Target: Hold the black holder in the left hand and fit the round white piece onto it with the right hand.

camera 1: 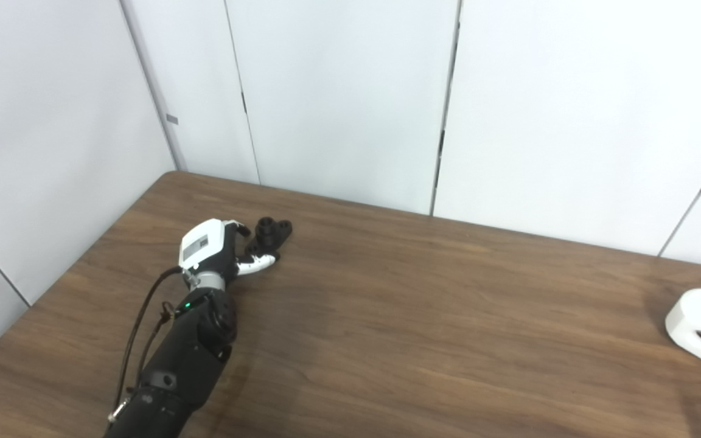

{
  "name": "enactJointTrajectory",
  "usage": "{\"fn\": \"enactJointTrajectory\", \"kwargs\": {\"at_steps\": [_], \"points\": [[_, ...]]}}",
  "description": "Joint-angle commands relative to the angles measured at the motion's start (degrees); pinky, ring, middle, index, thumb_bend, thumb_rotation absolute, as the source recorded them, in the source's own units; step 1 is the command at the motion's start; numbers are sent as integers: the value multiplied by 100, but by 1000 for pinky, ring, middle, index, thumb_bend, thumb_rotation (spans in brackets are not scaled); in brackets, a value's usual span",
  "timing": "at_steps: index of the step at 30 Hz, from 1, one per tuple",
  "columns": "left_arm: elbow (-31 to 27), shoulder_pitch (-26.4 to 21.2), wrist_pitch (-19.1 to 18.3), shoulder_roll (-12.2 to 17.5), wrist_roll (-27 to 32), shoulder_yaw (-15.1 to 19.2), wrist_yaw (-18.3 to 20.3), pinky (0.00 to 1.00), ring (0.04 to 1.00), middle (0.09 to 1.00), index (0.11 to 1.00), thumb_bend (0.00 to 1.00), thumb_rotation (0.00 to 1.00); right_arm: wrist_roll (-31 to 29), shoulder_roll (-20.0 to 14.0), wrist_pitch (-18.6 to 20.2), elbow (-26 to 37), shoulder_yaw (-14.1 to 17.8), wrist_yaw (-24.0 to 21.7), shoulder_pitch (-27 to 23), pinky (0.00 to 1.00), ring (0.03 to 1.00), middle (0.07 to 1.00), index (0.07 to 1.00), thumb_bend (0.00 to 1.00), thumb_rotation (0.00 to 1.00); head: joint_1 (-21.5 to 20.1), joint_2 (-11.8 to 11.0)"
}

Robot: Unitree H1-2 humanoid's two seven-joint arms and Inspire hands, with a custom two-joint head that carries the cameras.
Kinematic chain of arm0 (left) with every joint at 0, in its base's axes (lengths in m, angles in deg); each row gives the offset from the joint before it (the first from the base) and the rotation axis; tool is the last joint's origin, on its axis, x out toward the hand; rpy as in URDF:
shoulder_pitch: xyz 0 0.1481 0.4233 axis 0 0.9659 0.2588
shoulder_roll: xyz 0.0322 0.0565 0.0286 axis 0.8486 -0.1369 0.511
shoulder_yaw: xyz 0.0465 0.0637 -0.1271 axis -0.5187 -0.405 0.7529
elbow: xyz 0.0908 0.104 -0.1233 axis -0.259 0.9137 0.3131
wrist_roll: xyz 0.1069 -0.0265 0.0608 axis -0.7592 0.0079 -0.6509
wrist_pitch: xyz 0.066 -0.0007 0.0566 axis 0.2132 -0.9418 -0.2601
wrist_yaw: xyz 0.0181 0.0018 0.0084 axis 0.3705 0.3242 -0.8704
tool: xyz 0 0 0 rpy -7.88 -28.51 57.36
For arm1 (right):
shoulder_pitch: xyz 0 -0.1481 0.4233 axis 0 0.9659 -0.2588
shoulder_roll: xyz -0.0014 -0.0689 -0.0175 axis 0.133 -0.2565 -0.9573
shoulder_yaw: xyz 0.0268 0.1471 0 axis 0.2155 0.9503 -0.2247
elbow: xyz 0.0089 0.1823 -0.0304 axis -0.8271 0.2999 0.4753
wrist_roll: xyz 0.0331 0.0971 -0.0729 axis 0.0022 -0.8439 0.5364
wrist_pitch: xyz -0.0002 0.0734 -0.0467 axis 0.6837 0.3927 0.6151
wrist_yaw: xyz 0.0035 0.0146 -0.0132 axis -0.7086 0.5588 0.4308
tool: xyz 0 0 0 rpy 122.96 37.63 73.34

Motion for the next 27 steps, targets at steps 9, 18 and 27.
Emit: {"fn": "enactJointTrajectory", "kwargs": {"at_steps": [9,18,27], "points": [[-54,-100,359,60,148,47,-509,928,899,823,500,548,89,-16,100,98,-146,-128,-51,220,1000,1000,1000,1000,792,988,-6,55],[-99,-56,330,18,174,69,-671,821,871,783,487,519,50,3,89,186,-103,-111,-29,221,1000,1000,1000,1000,810,990,-8,77],[-258,44,561,65,248,11,-563,813,876,789,488,517,48,49,121,273,-68,-127,-8,205,1000,1000,1000,1000,802,997,-122,109]]}}
